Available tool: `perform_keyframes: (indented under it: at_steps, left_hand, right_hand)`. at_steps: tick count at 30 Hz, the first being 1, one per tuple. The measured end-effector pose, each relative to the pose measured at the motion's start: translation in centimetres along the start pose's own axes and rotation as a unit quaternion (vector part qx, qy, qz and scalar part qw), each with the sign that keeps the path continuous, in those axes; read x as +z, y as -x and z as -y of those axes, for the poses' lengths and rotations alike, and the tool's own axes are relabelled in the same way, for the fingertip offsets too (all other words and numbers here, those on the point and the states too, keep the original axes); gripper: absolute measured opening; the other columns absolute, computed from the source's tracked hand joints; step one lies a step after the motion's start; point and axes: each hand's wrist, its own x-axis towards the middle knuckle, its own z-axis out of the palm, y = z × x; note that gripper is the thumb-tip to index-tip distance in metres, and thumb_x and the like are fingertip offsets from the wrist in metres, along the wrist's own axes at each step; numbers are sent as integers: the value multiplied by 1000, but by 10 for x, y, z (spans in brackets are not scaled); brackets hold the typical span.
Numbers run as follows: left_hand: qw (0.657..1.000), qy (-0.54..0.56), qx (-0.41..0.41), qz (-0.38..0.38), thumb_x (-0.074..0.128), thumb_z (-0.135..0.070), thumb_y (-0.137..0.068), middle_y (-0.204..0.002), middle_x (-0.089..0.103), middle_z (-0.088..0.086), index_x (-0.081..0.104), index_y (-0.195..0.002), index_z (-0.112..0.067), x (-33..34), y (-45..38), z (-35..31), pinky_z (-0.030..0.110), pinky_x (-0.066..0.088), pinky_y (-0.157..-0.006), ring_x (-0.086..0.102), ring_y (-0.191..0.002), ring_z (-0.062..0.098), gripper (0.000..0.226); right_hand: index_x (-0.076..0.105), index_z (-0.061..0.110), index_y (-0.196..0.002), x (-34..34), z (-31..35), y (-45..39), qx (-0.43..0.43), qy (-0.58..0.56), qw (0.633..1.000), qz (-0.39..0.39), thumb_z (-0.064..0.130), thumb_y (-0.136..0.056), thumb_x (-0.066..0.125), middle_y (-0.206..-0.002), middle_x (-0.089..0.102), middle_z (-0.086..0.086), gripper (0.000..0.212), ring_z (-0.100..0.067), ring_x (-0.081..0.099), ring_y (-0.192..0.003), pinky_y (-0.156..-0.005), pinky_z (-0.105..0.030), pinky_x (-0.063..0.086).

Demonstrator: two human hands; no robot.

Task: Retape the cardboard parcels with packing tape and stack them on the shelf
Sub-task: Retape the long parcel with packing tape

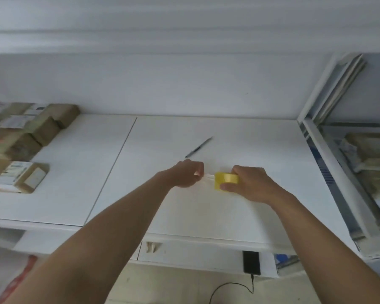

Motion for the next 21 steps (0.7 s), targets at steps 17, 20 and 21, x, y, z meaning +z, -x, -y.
perform_keyframes:
  at_steps: [17,20,21]
  left_hand:
    - [999,16,46,-2,59,-12,-97,-118,56,-1,49,-134,-20,17,27,-24,17,34,-81,48,-94,10,39]
    - [999,6,41,-5,61,-16,-97,-116,57,0,61,-124,-15,18,29,-21,22,37,-87,51,-95,12,27]
    - [999,11,43,-9,61,-14,-96,-110,59,0,64,-117,-13,19,31,-19,22,40,-85,55,-93,14,21]
  right_hand:
    - [48,22,-125,37,-7,47,-26,149,986,73,48,-97,45,-112,58,1,38,-24,55,-117,-123,-47,2]
    - [50,27,-130,48,9,46,52,139,988,45,79,-90,26,-119,63,1,69,-22,55,-122,-116,-58,-9]
    - [50,28,-130,51,14,45,65,140,988,30,81,-89,22,-119,64,0,72,-22,55,-121,-115,-60,-9]
